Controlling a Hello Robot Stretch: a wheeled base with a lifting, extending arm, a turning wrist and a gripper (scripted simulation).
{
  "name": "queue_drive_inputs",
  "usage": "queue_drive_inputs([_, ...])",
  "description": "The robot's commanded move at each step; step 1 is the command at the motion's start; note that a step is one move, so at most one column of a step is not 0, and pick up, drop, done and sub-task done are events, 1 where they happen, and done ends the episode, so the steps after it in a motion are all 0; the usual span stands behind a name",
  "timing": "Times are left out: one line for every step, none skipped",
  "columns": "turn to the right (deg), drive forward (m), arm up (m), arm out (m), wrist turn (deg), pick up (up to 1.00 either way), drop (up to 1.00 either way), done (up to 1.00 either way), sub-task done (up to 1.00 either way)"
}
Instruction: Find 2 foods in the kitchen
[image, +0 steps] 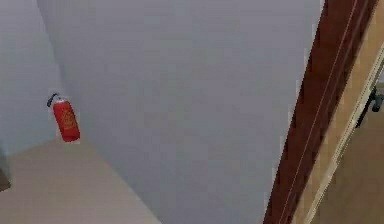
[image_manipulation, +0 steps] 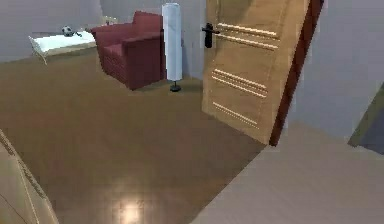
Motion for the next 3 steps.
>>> queue_drive_inputs([-42.0,0.0,0.0,0.0,0.0,0.0,0.0,0.0,0.0])
queue_drive_inputs([0.0,0.6,0.0,0.0,0.0,0.0,0.0,0.0,0.0])
queue_drive_inputs([-45.0,0.0,0.0,0.0,0.0,0.0,0.0,0.0,0.0])
